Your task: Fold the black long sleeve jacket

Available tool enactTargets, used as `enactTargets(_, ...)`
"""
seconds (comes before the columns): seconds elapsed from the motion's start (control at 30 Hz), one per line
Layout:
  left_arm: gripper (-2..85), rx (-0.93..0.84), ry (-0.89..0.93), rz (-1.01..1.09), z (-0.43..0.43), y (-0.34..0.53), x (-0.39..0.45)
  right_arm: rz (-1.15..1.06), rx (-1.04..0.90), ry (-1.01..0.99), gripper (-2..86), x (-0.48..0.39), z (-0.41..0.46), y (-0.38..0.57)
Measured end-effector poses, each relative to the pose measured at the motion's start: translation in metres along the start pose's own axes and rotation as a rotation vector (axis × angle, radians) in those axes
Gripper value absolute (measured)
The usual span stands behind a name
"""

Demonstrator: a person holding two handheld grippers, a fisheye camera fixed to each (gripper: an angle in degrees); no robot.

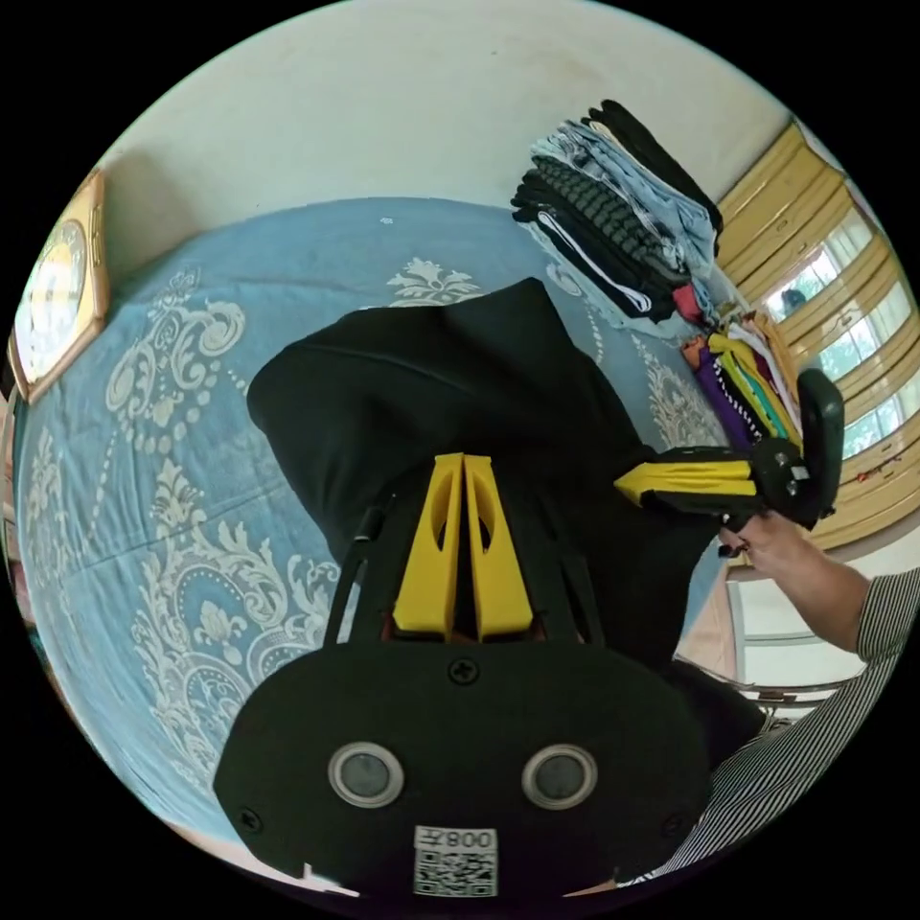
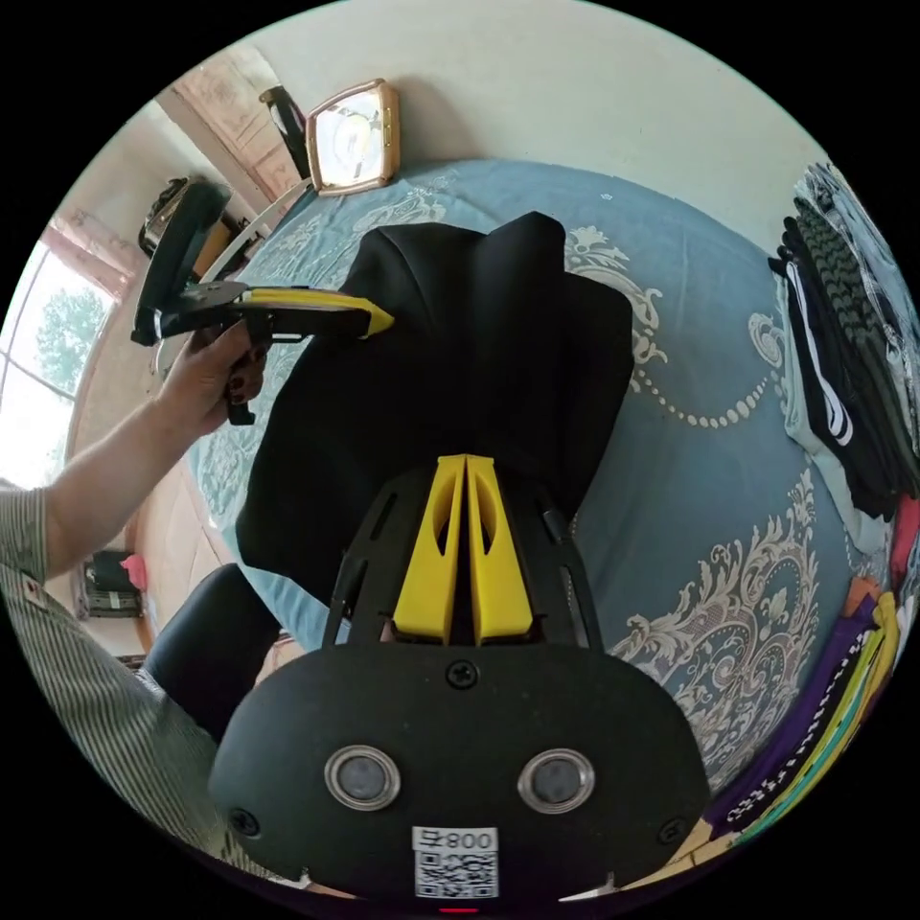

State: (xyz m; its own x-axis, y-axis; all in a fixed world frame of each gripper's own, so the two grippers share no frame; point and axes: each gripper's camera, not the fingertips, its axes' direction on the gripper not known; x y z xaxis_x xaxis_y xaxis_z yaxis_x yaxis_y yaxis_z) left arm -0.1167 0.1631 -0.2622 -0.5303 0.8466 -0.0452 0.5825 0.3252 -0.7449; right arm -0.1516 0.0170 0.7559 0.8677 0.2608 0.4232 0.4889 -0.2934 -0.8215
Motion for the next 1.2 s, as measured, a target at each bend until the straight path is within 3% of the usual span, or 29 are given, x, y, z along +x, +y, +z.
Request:
enactTargets(0.2,0.1,0.133,0.095,0.031,-0.030,0.040,-0.007,0.090,0.126,-0.116,0.1,-0.034,-0.044,0.042)
enactTargets(0.3,0.1,0.015,0.076,0.019,0.003,0.059,-0.015,0.116,0.036,-0.102,0.1,-0.057,-0.007,0.074)
enactTargets(0.43,0.3,0.039,0.171,-0.016,-0.010,0.085,-0.036,0.202,0.013,-0.186,0.2,-0.074,0.021,0.101)
enactTargets(0.57,1.0,0.091,0.184,-0.011,-0.032,0.131,-0.043,0.148,0.001,-0.109,0.4,-0.110,0.035,0.117)
enactTargets(0.77,6.6,0.194,0.393,-0.290,-0.045,0.242,-0.097,0.303,0.098,-0.279,1.5,-0.111,0.042,0.148)
enactTargets(0.93,15.2,0.122,0.650,-0.530,-0.013,0.315,-0.145,0.405,0.166,-0.351,8.7,-0.114,0.051,0.193)
enactTargets(1.2,19.0,0.065,0.807,-0.590,0.024,0.333,-0.179,0.577,0.070,-0.626,15.1,-0.109,0.139,0.228)
